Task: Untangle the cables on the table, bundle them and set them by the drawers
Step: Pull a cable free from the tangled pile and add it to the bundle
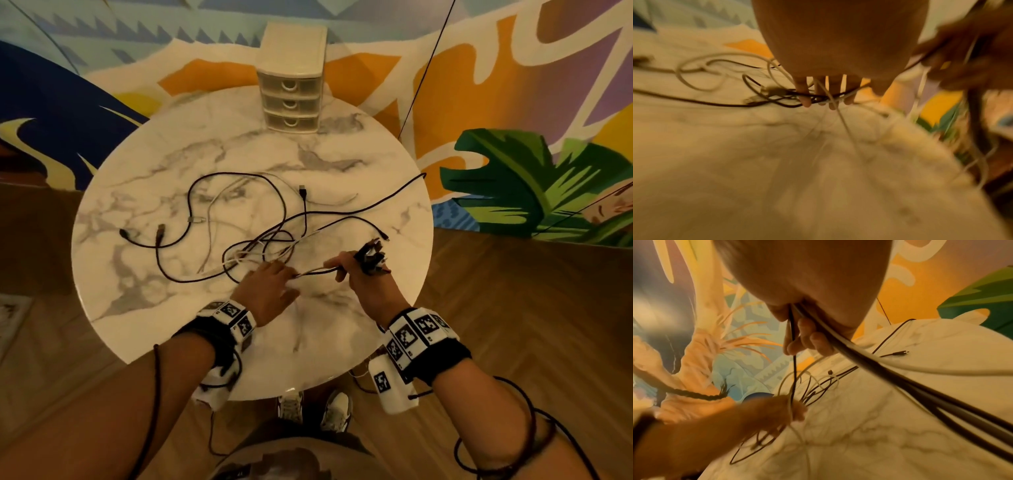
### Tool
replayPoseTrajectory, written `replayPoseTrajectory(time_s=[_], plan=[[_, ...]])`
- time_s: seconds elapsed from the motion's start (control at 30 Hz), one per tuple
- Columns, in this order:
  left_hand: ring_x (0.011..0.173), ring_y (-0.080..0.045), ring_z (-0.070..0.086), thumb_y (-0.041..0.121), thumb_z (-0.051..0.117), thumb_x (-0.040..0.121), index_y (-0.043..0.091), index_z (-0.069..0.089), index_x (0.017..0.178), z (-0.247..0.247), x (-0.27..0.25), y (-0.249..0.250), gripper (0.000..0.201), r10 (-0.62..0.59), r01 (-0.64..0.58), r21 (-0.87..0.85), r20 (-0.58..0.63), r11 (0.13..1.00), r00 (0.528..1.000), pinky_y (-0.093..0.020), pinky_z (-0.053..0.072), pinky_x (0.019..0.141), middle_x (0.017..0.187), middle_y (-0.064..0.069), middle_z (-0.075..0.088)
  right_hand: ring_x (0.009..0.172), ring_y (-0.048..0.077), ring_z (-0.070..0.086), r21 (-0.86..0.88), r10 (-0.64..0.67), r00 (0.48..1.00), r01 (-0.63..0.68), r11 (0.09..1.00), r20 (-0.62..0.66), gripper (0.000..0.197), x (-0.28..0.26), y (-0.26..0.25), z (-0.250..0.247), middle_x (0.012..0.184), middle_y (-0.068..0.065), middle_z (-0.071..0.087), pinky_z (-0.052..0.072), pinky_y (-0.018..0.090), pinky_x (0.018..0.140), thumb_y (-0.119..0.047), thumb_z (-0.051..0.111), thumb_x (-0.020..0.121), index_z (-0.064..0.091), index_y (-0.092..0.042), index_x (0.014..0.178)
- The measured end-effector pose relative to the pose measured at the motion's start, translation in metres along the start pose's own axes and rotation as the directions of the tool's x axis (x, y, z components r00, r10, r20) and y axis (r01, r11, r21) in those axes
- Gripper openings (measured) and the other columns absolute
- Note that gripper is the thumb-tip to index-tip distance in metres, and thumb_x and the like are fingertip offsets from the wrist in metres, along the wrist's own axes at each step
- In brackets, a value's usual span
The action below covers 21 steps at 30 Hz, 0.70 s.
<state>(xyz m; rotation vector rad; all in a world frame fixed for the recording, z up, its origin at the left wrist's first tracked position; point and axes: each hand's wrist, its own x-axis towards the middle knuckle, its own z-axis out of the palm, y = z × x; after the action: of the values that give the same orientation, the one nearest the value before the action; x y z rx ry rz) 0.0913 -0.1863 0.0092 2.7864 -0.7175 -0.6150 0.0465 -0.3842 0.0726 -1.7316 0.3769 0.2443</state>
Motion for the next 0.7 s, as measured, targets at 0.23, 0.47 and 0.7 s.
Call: replayPoseTrajectory(time_s=[0.23, 0.47, 0.7], plan=[[0.136, -0.019, 0.026, 0.031, 0.038, 0.097, 0.023, 0.043, 0.136, -0.008, 0.004, -0.045, 0.04, -0.147, 0.157, 0.108, -0.093, 0.982, 0.985, -0.044, 0.031, 0.104, 0.144, 0.003, 0.038, 0.049, -0.005, 0.049, 0.042, 0.007, 0.991, -0.001, 0.999, -0.134, 0.037, -0.009, 0.004, -0.011, 0.056, -0.016, 0.057, 0.034, 0.013, 0.057, -0.033, 0.046, 0.096, 0.072, -0.019, 0.074], [0.14, -0.023, 0.022, 0.029, 0.047, 0.089, 0.025, 0.04, 0.138, -0.038, -0.011, -0.022, 0.049, -0.11, 0.111, 0.208, -0.015, 0.972, 0.994, -0.047, 0.037, 0.1, 0.152, 0.0, 0.027, 0.054, 0.007, 0.039, 0.096, -0.015, 0.971, 0.039, 0.995, -0.24, 0.05, -0.006, 0.001, -0.009, 0.069, 0.01, 0.053, 0.031, 0.026, 0.057, -0.041, 0.044, 0.096, 0.064, -0.026, 0.052], [0.089, -0.012, 0.05, 0.036, 0.049, 0.09, 0.023, 0.06, 0.116, -0.092, -0.009, 0.076, 0.03, 0.131, -0.267, -0.299, -0.407, 0.916, 0.904, -0.025, 0.042, 0.079, 0.097, 0.008, 0.052, 0.044, 0.002, 0.039, 0.035, -0.003, 0.994, 0.006, 0.999, -0.108, 0.05, -0.005, -0.004, 0.007, 0.052, -0.005, 0.049, 0.031, 0.023, 0.056, -0.026, 0.045, 0.098, 0.058, -0.019, 0.05]])
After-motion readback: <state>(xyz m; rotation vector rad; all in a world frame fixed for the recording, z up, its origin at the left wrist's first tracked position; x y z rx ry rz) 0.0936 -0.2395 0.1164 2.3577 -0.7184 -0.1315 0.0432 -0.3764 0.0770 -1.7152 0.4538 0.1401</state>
